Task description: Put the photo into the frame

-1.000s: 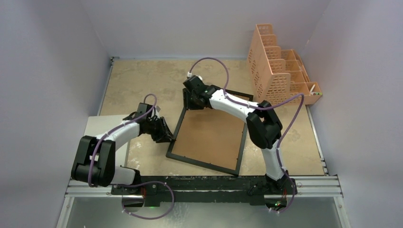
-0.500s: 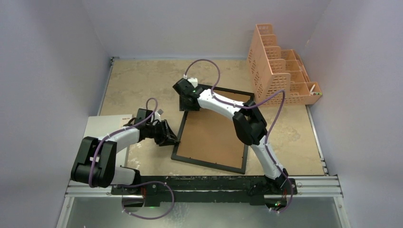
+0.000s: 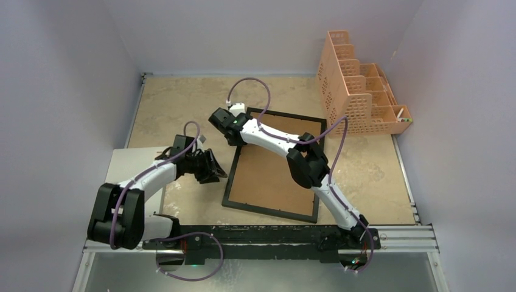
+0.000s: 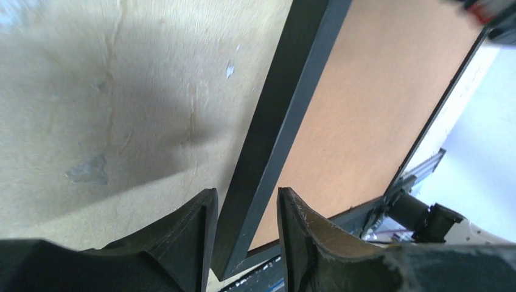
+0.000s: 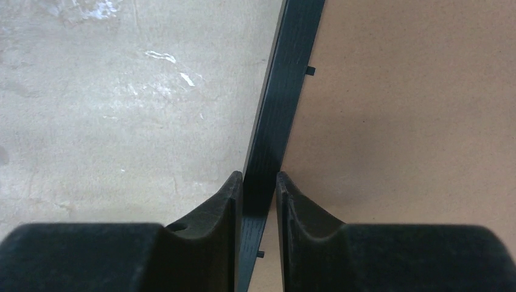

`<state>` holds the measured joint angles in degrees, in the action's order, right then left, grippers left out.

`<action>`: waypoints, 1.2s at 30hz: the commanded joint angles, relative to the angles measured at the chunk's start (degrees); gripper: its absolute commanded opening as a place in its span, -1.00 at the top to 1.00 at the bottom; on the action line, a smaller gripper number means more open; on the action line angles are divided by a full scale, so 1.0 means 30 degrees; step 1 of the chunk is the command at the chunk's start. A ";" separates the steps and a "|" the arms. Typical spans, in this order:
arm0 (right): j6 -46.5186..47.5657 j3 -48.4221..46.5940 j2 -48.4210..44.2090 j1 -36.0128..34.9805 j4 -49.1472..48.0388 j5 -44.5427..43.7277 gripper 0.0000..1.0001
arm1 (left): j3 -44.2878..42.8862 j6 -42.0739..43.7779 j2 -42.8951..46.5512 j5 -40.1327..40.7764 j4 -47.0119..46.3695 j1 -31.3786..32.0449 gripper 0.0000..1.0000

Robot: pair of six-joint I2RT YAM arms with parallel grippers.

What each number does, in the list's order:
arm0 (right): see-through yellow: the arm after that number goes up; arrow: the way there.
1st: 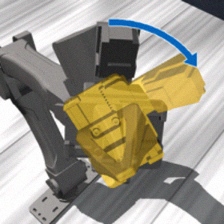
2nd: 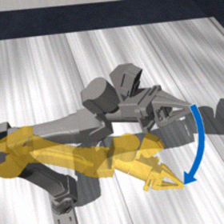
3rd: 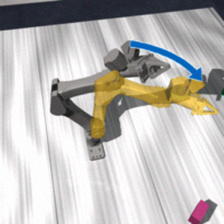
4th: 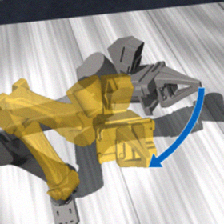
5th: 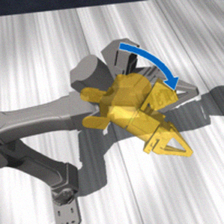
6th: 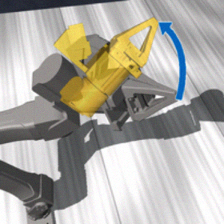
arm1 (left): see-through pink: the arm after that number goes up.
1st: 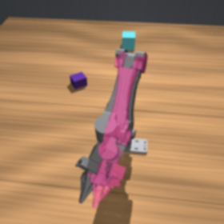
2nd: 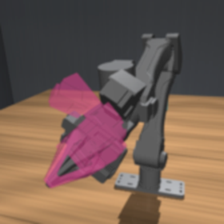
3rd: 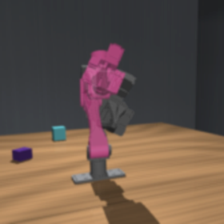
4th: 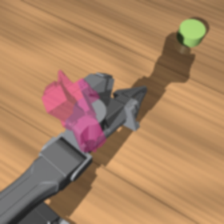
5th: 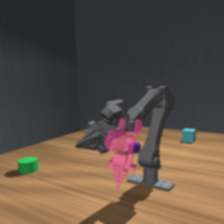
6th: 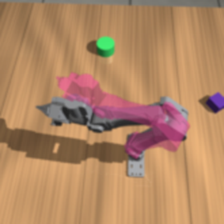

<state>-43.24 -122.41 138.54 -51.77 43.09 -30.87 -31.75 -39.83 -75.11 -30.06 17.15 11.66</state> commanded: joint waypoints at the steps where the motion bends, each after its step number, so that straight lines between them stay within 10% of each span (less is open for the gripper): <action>1: -0.0341 0.1795 -0.1104 0.0032 0.2947 -0.0183 0.58 | -0.1429 0.0850 0.1129 0.1962 0.0738 -0.0007 0.13; 10: -0.0564 0.7471 -0.4867 0.0097 0.0928 0.4184 0.64 | -0.0583 -0.0016 0.0828 0.1708 -0.0537 -0.0006 0.09; 21: -0.2082 0.5584 -0.2982 0.0484 0.2915 0.3872 0.28 | 0.0572 -0.0909 0.0997 0.0764 -0.2439 0.0010 0.05; 36: -0.2343 0.4927 -0.2831 0.0640 0.1837 0.6044 0.89 | 0.1040 -0.0438 0.0016 -0.1164 -0.3246 0.0090 -0.17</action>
<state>-49.01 -106.80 127.68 -50.17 45.98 -15.09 -29.12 -41.78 -74.19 -29.34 10.79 11.66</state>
